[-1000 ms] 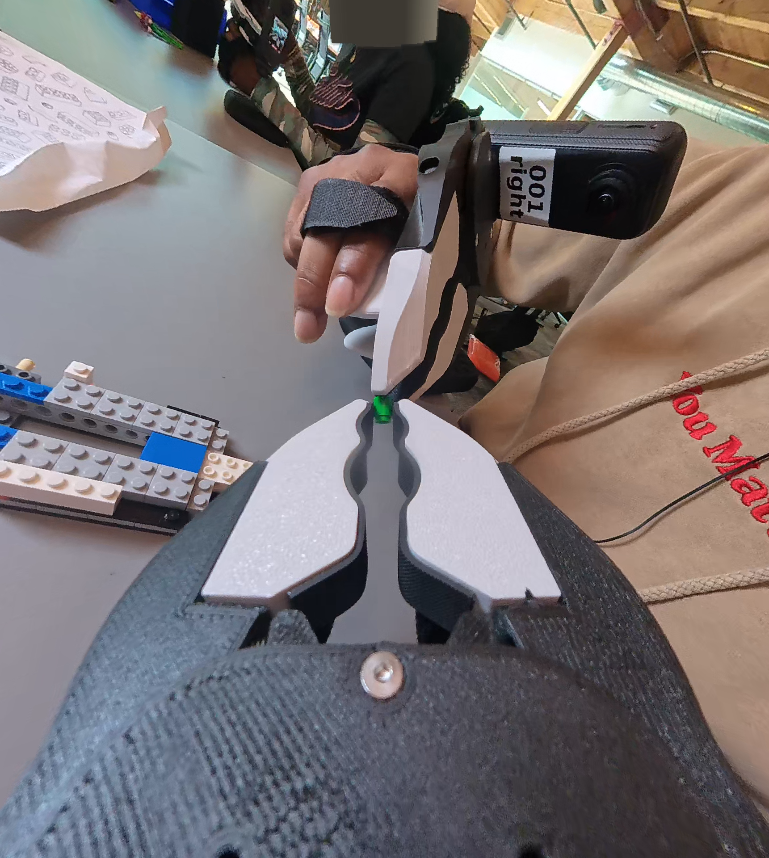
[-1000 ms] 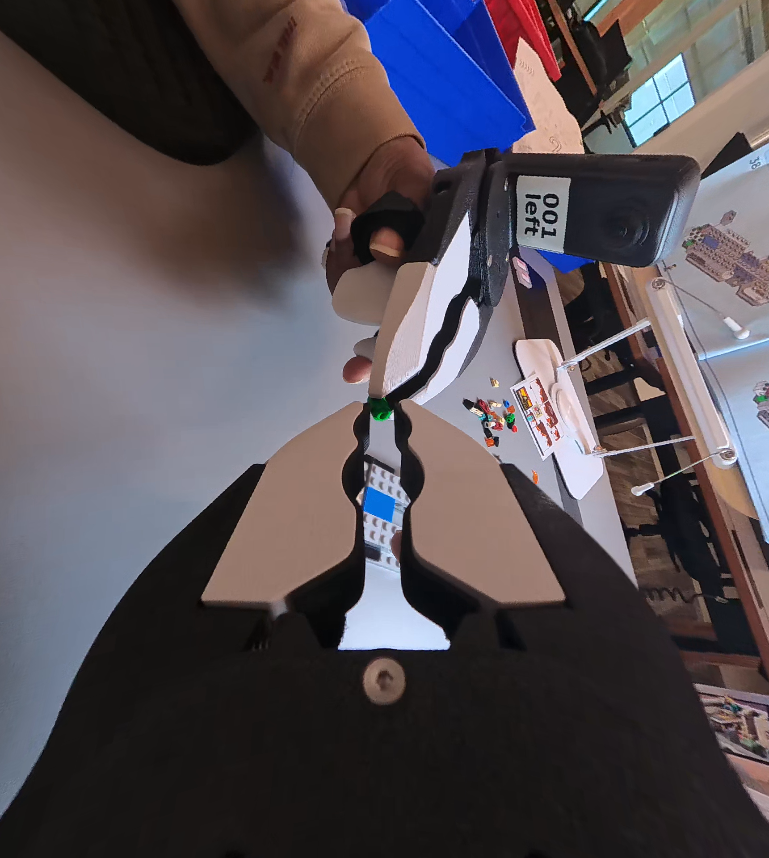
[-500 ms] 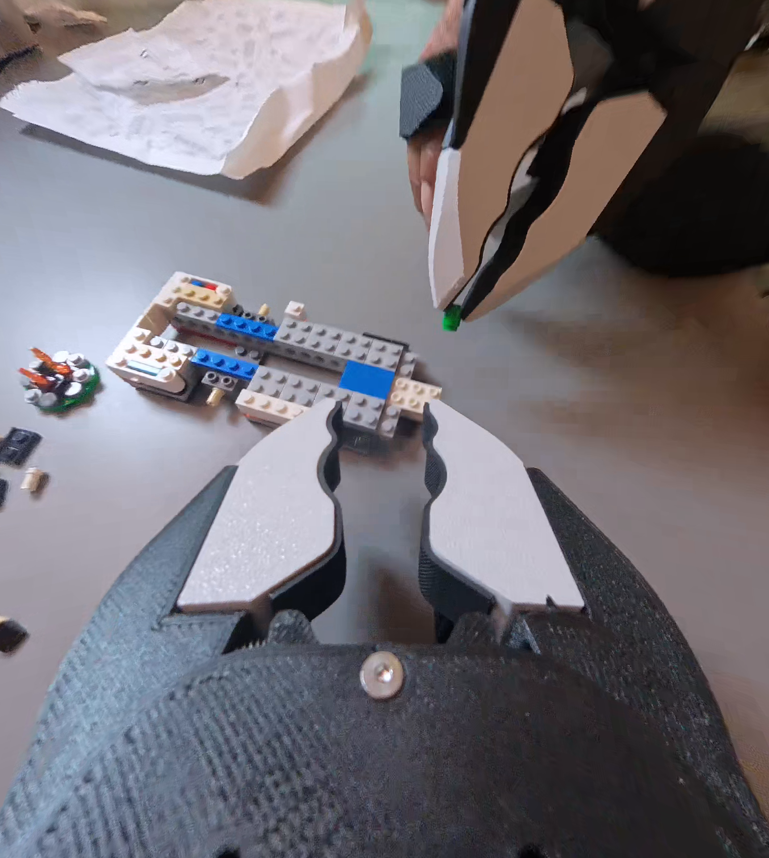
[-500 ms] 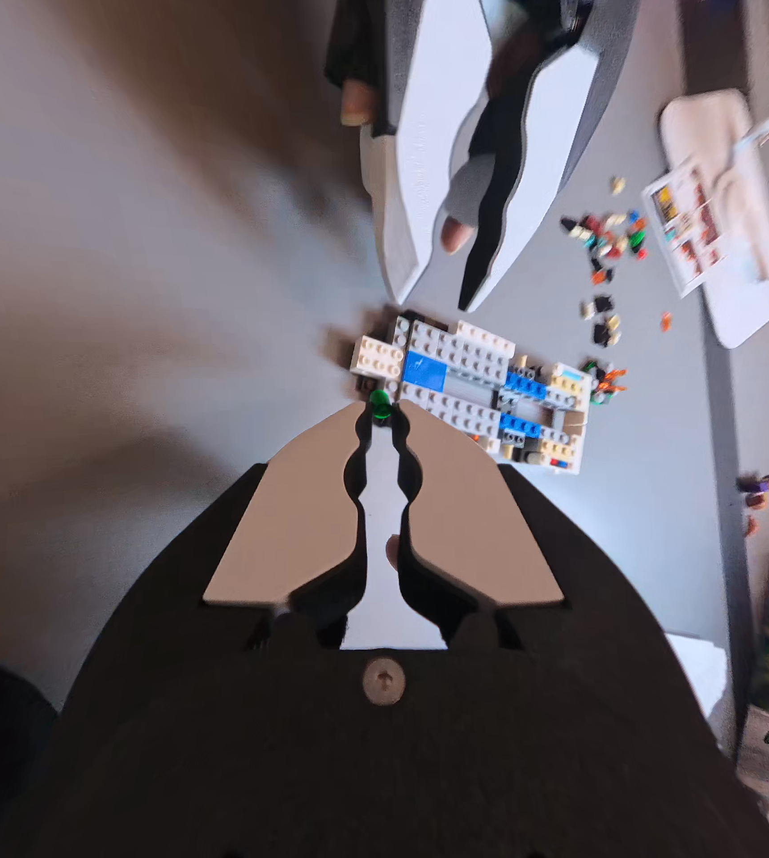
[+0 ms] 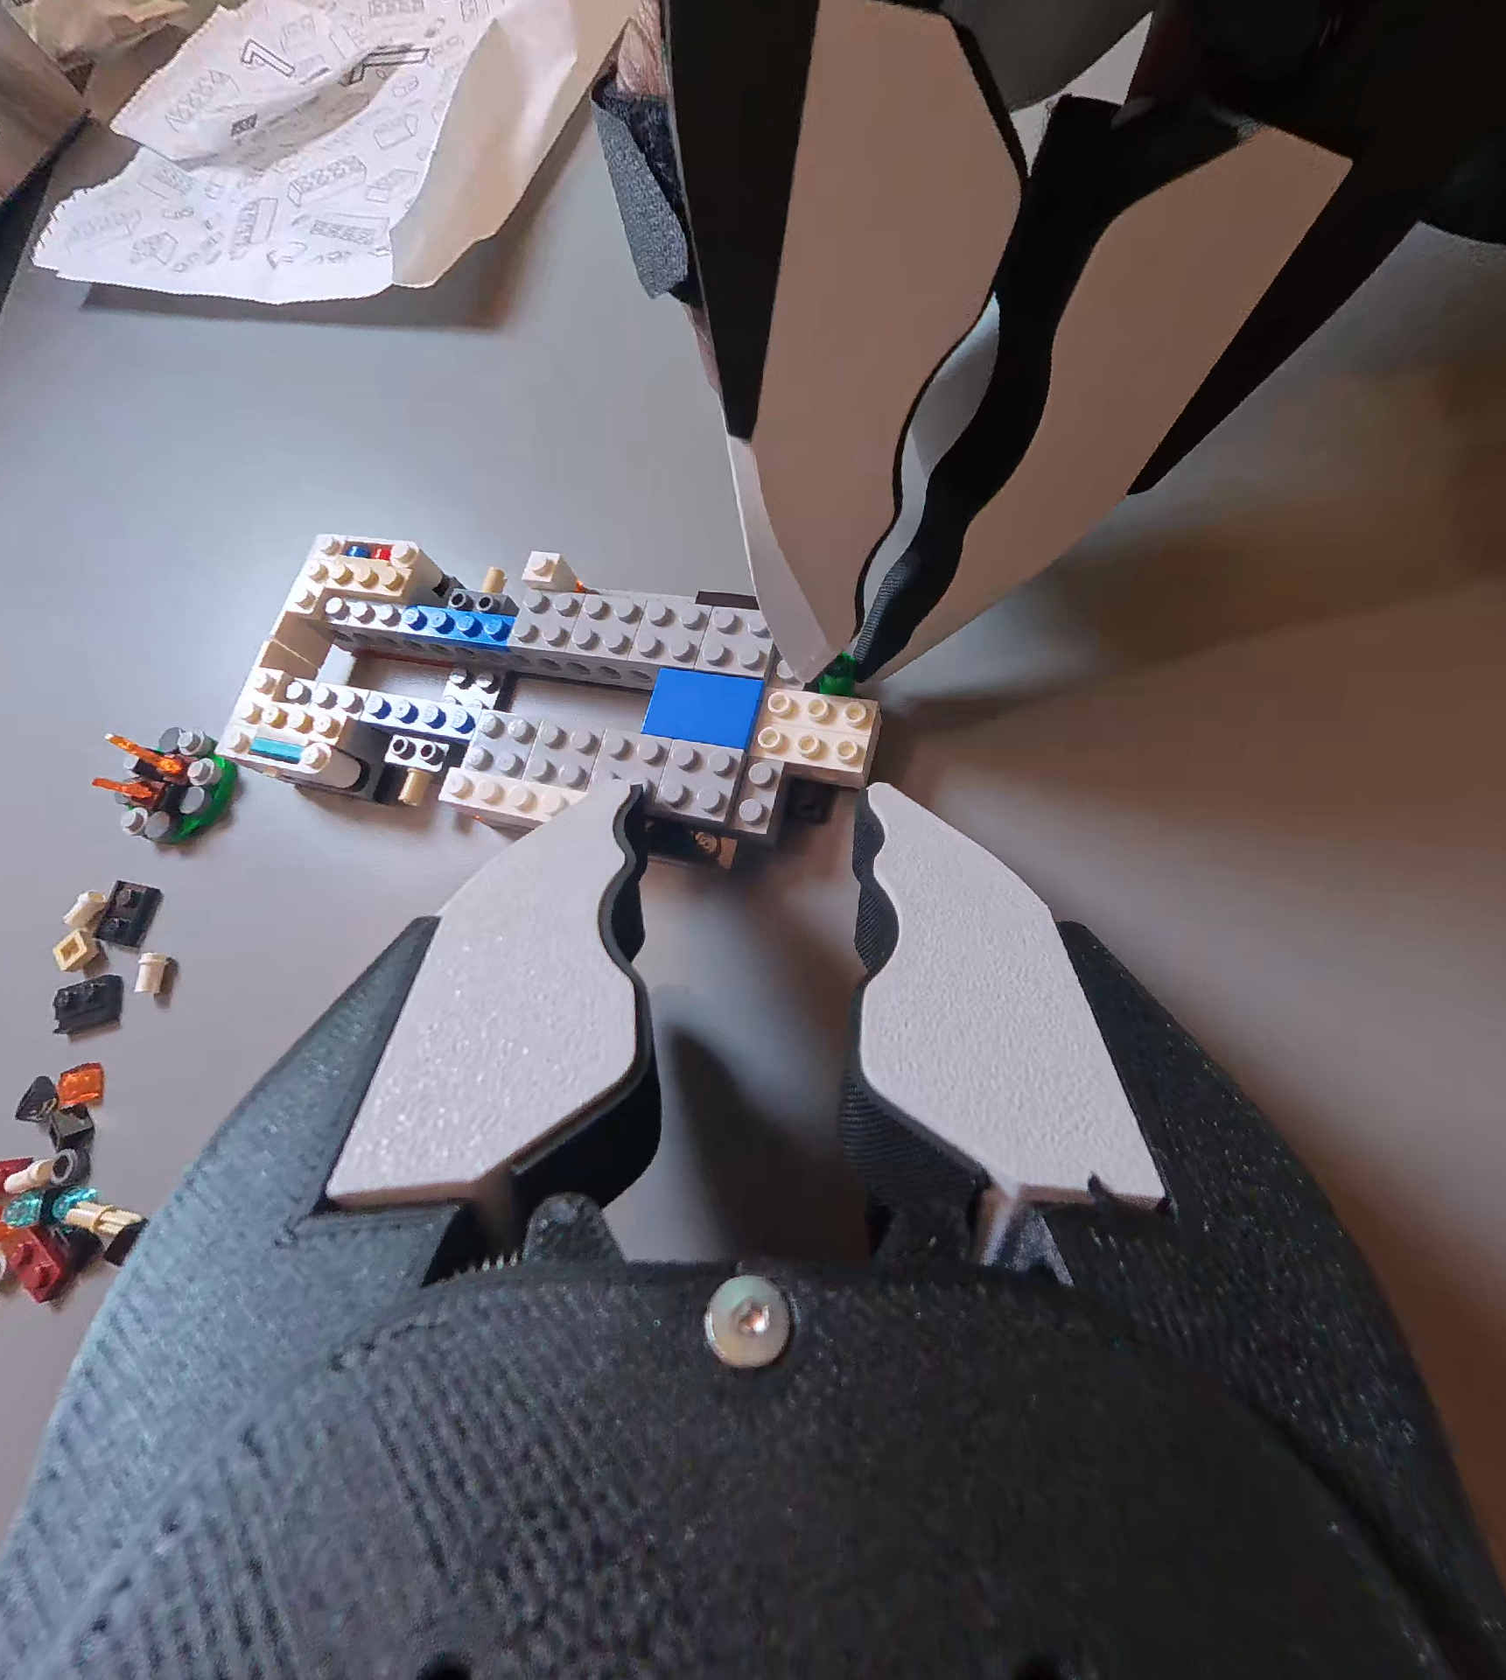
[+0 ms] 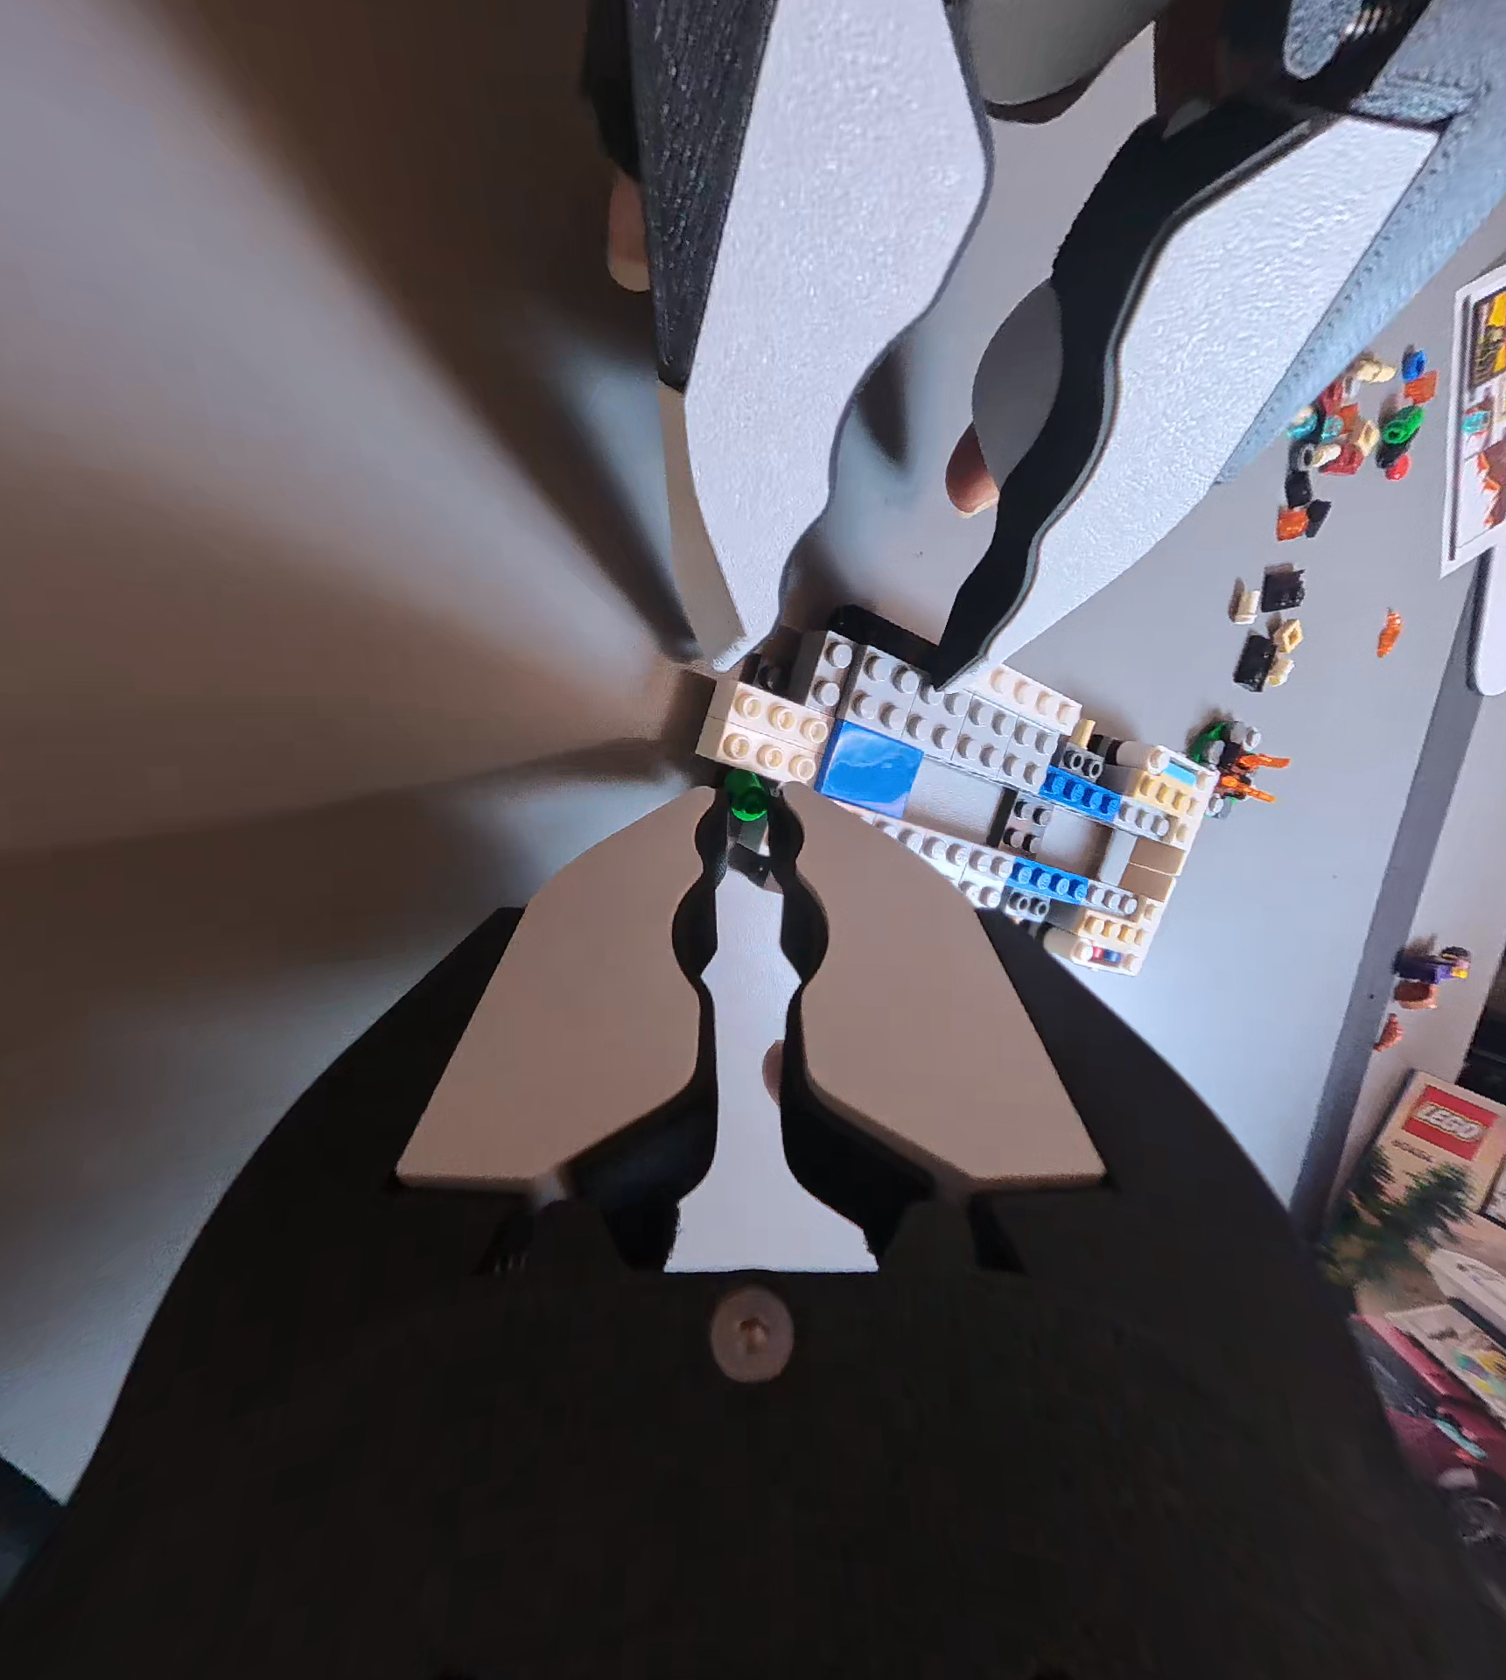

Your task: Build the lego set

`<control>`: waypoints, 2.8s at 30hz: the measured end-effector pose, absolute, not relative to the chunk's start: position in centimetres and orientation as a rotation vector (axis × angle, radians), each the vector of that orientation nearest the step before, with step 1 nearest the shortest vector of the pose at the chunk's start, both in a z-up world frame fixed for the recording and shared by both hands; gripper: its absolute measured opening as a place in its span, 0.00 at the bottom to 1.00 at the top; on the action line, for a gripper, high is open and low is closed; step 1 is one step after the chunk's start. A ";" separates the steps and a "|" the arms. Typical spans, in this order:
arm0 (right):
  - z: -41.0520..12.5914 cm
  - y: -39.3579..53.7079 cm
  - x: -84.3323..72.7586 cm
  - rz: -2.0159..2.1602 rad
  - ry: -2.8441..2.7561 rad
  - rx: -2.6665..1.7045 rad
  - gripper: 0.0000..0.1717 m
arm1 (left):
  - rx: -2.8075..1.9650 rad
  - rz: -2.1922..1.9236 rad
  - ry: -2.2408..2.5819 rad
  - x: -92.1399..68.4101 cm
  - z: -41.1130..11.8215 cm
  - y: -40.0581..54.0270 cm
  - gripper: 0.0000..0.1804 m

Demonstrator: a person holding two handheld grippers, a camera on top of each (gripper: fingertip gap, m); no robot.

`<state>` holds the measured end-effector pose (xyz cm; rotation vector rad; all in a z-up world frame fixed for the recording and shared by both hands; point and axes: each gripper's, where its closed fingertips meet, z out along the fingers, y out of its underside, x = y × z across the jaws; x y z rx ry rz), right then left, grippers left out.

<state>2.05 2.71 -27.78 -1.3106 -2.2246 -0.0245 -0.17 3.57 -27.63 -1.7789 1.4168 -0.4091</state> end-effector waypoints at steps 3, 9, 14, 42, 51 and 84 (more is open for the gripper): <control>-27.8 2.9 2.0 -0.107 -2.237 -1.239 0.05 | -1.777 -0.412 1.414 -0.2 -27.6 3.6 0.23; -27.8 3.0 1.8 -0.133 -2.226 -1.195 0.07 | -1.786 -0.422 1.407 -0.2 -27.7 3.5 0.23; -27.7 3.1 1.8 -0.123 -2.185 -1.190 0.08 | -1.793 -0.435 1.400 -0.3 -27.6 3.5 0.22; -27.5 2.9 2.2 -0.067 -2.085 -1.189 0.04 | -1.802 -0.456 1.391 -0.2 -27.6 3.4 0.21; -27.6 2.7 2.3 -0.052 -2.068 -1.189 0.04 | -1.809 -0.466 1.385 -0.3 -27.6 3.4 0.20; -27.1 2.4 2.2 0.028 -2.069 -1.222 0.05 | -1.808 -0.397 1.410 -0.6 -28.0 3.5 0.18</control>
